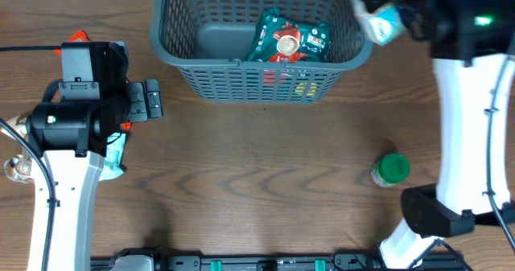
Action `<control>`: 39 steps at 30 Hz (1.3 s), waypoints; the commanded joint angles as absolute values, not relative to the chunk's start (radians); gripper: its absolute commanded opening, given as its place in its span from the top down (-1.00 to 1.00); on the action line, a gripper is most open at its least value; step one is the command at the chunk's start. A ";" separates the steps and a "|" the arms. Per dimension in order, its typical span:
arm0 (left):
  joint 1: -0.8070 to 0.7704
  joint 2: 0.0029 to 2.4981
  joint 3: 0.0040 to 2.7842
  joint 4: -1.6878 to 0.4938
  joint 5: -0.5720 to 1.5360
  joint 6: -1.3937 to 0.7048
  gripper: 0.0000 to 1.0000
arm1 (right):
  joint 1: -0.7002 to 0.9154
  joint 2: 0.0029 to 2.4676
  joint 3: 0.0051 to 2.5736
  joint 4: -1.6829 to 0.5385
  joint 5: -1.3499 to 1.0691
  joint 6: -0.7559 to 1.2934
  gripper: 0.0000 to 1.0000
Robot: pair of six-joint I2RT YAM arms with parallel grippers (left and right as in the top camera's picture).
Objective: Pack container
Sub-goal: 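Lift the tissue pack with the right gripper into the basket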
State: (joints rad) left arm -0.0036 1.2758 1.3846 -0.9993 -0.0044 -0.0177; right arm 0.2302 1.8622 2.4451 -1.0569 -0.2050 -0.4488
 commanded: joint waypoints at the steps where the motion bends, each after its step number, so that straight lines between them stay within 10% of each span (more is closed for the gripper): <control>1: 0.001 1.282 1.397 -1.006 -0.012 -0.001 -0.97 | 0.308 1.888 2.466 -1.009 -0.187 -0.631 0.98; 33: 0.001 1.282 1.397 -1.010 -0.012 -0.001 -0.97 | 0.420 2.374 2.465 -1.297 -0.189 -0.939 0.97; 35: 0.001 1.282 1.397 -1.011 -0.012 -0.001 -0.97 | 0.422 2.375 2.465 -1.298 -0.188 -0.935 0.72; 38: 0.001 1.282 1.397 -1.017 -0.012 -0.001 -0.97 | 0.425 2.373 2.465 -1.298 -0.188 -0.935 -0.43; 39: 0.001 1.282 1.397 -1.017 -0.012 -0.001 -0.97 | 0.425 2.373 2.465 -1.298 -0.188 -0.935 -0.44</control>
State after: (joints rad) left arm -0.0032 1.2758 1.3846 -1.0119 -0.0044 -0.0177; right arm 0.4107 2.3894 2.4466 -1.2980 -0.1795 -0.9276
